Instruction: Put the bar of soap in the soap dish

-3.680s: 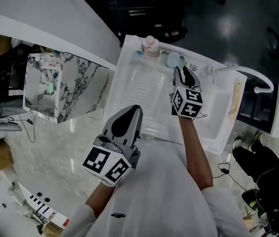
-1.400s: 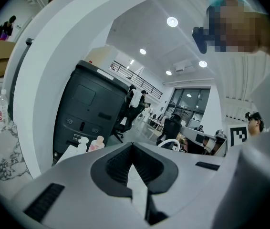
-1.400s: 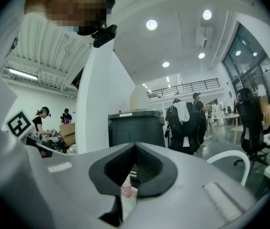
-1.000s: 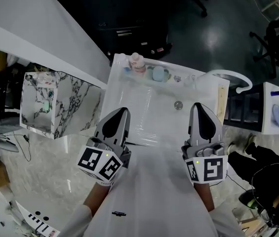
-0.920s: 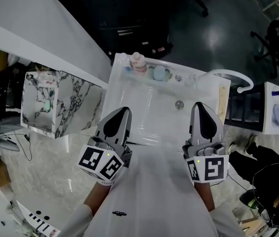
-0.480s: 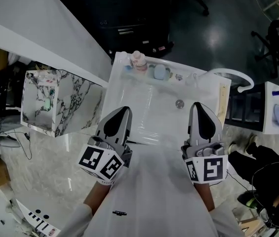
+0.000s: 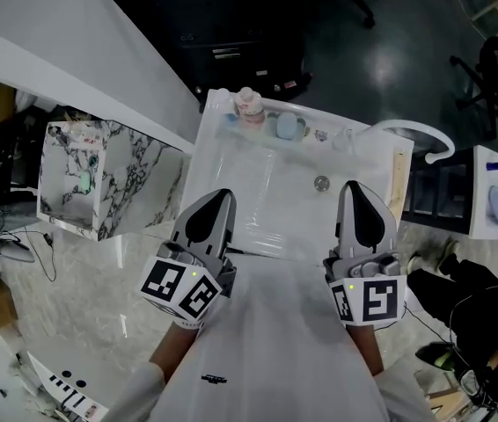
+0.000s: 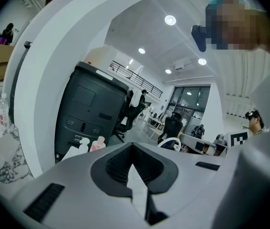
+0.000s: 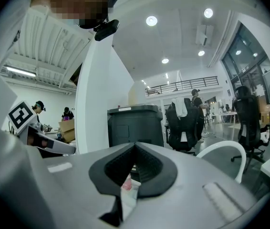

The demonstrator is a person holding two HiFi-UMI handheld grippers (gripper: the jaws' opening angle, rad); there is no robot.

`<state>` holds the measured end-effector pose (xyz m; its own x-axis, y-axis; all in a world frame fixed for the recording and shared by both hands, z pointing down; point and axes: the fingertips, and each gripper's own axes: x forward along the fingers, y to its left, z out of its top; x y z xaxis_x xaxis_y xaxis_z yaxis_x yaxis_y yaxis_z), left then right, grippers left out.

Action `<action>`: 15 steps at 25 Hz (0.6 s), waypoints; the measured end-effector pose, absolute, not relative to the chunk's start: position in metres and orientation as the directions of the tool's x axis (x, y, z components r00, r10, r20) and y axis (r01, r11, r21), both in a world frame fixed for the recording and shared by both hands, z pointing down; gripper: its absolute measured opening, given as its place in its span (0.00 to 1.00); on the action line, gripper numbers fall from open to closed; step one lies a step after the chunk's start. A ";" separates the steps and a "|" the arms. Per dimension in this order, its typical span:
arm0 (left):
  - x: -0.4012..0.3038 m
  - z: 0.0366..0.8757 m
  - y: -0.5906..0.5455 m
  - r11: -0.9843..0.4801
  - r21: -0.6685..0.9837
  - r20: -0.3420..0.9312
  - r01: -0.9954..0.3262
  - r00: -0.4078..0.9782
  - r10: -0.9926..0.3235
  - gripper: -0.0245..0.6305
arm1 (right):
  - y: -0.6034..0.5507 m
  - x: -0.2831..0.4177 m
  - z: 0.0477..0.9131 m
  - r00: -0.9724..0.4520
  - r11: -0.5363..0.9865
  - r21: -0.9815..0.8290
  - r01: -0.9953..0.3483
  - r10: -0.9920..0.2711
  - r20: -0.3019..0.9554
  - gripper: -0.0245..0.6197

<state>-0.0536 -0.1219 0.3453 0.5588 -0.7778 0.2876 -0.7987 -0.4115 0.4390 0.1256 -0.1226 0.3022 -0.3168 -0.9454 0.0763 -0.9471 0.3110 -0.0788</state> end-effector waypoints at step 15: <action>-0.054 0.344 -0.119 -0.410 0.441 0.284 -0.798 0.558 -0.780 0.04 | -0.120 0.126 0.300 -0.314 0.307 -0.087 -0.948 -0.947 0.071 0.06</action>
